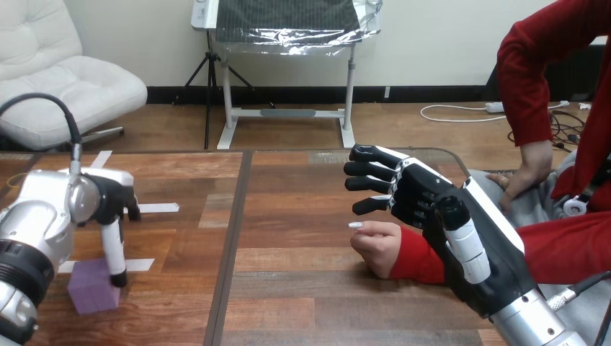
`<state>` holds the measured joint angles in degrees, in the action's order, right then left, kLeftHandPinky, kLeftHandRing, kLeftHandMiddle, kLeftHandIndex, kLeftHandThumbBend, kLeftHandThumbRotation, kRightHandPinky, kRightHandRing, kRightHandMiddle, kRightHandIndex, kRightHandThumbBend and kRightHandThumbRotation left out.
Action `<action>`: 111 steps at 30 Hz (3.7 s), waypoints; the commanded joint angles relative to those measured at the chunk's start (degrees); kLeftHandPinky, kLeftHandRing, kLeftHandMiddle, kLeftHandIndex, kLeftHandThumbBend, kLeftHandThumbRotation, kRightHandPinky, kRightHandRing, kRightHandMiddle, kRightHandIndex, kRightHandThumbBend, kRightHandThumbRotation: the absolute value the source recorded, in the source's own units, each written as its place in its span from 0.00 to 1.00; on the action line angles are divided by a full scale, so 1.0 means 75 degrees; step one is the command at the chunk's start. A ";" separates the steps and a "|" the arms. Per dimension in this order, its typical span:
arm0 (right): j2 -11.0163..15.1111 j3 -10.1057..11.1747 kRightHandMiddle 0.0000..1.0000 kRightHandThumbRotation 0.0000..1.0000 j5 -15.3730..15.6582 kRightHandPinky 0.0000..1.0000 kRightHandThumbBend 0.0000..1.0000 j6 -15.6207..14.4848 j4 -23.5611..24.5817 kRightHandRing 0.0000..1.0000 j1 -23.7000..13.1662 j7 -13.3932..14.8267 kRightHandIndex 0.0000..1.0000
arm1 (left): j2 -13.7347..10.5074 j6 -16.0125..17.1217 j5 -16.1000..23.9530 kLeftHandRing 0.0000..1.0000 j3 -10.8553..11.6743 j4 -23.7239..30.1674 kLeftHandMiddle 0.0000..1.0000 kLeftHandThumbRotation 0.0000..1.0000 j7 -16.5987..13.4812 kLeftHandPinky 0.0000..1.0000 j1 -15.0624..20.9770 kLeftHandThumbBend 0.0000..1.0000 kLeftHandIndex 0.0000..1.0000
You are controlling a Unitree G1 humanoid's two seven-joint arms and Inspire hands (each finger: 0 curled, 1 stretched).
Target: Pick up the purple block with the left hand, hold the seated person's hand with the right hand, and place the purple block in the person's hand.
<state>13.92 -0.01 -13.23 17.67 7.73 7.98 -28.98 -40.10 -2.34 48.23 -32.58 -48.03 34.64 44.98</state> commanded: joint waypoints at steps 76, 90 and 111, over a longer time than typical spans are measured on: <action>0.0096 0.0145 0.82 1.00 -0.0087 0.70 0.94 0.0037 0.0316 0.81 -0.0248 0.0020 0.84 | 0.0168 0.0110 0.0204 0.87 -0.0391 -0.1797 0.88 0.03 0.0528 0.80 0.0755 0.94 0.79; 0.0102 0.0138 0.83 1.00 -0.0110 0.70 0.94 0.0043 0.0298 0.81 -0.0274 -0.0006 0.84 | 0.0258 -0.0470 0.0268 0.52 -0.0387 -0.1698 0.64 0.00 0.0358 0.31 0.0691 0.82 0.67; 0.0088 0.0143 0.82 1.00 -0.0160 0.70 0.93 0.0017 0.0309 0.81 -0.0274 -0.0014 0.84 | 0.0551 -0.1385 0.0376 0.26 -0.0495 -0.1875 0.41 0.00 -0.0458 0.16 0.0666 0.78 0.54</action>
<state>13.98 0.20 -13.47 17.50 7.73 7.98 -29.10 -37.20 -12.23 50.12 -35.35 -61.78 33.20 48.19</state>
